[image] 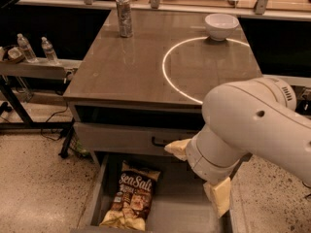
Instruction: Pick brown chip bag from middle drawer and place on counter
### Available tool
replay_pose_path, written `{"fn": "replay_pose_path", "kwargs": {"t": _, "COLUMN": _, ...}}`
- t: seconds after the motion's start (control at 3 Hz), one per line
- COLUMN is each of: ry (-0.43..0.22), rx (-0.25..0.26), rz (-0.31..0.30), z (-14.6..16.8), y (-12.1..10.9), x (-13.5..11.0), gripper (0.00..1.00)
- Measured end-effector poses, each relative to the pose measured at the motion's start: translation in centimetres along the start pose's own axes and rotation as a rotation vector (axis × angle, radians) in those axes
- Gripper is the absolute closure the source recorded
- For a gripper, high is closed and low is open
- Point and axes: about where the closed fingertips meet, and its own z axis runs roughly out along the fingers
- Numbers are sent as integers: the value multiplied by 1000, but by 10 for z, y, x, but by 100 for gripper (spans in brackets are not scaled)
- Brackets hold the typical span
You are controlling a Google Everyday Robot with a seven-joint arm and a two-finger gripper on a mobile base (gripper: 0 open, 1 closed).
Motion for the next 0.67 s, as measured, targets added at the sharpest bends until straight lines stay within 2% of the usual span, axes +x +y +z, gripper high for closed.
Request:
{"fn": "replay_pose_path", "kwargs": {"t": 0.33, "ry": 19, "rx": -10, "rz": -79, "z": 14, "y": -8, "x": 1, "gripper": 0}}
{"fn": "replay_pose_path", "kwargs": {"t": 0.67, "ry": 55, "rx": -43, "rz": -320, "z": 57, "y": -33, "x": -3, "gripper": 0}}
